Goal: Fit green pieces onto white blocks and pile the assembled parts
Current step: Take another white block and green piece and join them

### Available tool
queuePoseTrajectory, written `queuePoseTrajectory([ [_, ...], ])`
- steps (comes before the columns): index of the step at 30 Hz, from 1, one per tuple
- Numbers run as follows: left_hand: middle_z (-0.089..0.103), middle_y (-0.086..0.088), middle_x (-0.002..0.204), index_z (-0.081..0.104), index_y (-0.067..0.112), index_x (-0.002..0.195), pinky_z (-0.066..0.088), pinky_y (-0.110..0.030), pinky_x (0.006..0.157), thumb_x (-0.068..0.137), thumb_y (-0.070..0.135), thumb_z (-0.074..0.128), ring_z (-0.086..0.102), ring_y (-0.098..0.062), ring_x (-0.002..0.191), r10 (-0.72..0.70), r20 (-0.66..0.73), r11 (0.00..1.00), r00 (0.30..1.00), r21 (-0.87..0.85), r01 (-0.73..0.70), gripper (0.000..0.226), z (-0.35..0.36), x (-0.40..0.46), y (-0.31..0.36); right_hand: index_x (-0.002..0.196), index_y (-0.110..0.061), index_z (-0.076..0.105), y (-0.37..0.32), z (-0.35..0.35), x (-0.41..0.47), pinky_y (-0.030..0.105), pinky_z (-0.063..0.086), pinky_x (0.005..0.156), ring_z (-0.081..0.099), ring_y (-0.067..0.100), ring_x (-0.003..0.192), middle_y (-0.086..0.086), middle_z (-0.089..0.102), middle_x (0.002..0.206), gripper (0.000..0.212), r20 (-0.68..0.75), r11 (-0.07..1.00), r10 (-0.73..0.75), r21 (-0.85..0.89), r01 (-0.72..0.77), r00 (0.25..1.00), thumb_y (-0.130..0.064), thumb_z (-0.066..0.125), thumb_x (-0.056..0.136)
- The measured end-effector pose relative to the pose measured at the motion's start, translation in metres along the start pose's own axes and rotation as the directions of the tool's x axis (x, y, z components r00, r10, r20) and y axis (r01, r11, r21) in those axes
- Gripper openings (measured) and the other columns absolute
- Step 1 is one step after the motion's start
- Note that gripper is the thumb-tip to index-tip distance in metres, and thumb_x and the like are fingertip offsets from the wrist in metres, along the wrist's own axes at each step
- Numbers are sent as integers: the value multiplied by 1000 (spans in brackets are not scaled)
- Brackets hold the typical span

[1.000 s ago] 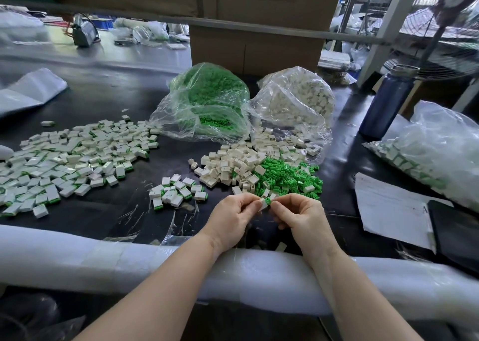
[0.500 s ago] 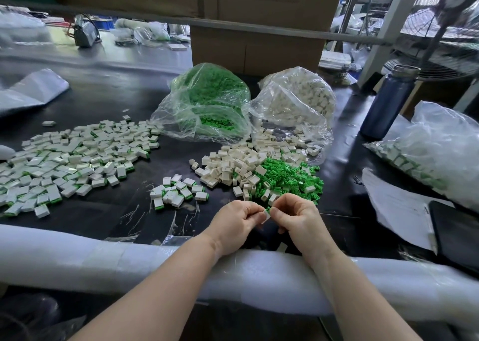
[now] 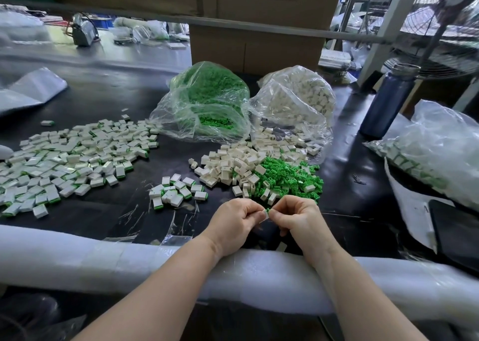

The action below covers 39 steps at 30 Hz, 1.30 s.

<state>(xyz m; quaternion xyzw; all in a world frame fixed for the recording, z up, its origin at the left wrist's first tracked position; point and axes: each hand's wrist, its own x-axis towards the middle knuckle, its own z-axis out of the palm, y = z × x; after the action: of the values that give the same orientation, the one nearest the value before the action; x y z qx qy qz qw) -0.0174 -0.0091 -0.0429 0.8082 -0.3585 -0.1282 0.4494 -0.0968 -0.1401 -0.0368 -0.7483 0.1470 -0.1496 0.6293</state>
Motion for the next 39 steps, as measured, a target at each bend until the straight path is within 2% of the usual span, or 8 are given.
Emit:
queuePoseTrajectory([
  [5,67,3,75,71,21,85,47,-25,75,89,22,59,59,-10,73,-54,3,999,999,-5,54,13,0,0,2,60,-4,59,0,3,0,16,38,43,43,3,43,-4,52,47,20,-19,1000,-13,18,14,1000,3,67,78],
  [10,64,9,70,69,28,84,50,-28,75,86,18,60,58,-8,69,-58,-6,994,998,-98,57,14,0,-2,5,60,-6,62,-1,0,-2,15,40,45,48,3,44,-3,58,49,20,-45,995,-54,81,57,998,4,70,75],
  [18,66,-7,80,66,30,81,52,-41,80,74,26,59,61,-24,74,-65,-12,971,998,-232,60,10,-2,-2,10,70,-13,64,1,1,-1,15,43,49,55,3,55,-6,63,59,13,-18,993,-36,112,38,999,-5,69,79],
  [21,59,-7,94,66,25,83,50,-25,79,82,12,66,58,-19,78,-35,-27,973,999,-230,28,13,-2,0,8,82,-19,66,3,2,1,16,45,53,60,4,66,-8,67,69,4,14,995,17,101,-18,1000,-17,64,85],
  [25,43,4,103,64,31,78,38,-9,77,82,12,68,50,-5,85,13,16,982,1000,-190,-9,20,-2,-1,8,75,-19,71,0,5,1,17,42,54,55,8,62,-4,62,63,24,152,1000,12,26,-16,988,-37,58,81],
  [28,40,5,107,65,28,76,38,-5,79,83,13,67,51,-7,97,35,39,991,999,-134,-29,17,-1,-2,7,71,-20,74,0,4,1,15,40,53,51,4,57,-5,60,59,22,177,1000,-7,18,4,984,-30,59,84],
  [34,42,6,112,63,31,87,44,-34,98,83,15,65,53,-17,105,14,96,997,995,-75,-6,17,-1,-1,6,84,-3,74,3,2,1,15,40,51,49,7,56,8,61,65,16,174,997,7,78,-21,985,-11,60,87],
  [39,42,5,114,58,35,87,39,-41,100,71,37,55,50,-25,108,-16,133,1000,991,-1,16,16,0,-1,9,79,-7,74,2,2,-2,14,43,47,56,6,51,6,64,61,17,180,993,3,120,-25,984,-7,60,88],
])
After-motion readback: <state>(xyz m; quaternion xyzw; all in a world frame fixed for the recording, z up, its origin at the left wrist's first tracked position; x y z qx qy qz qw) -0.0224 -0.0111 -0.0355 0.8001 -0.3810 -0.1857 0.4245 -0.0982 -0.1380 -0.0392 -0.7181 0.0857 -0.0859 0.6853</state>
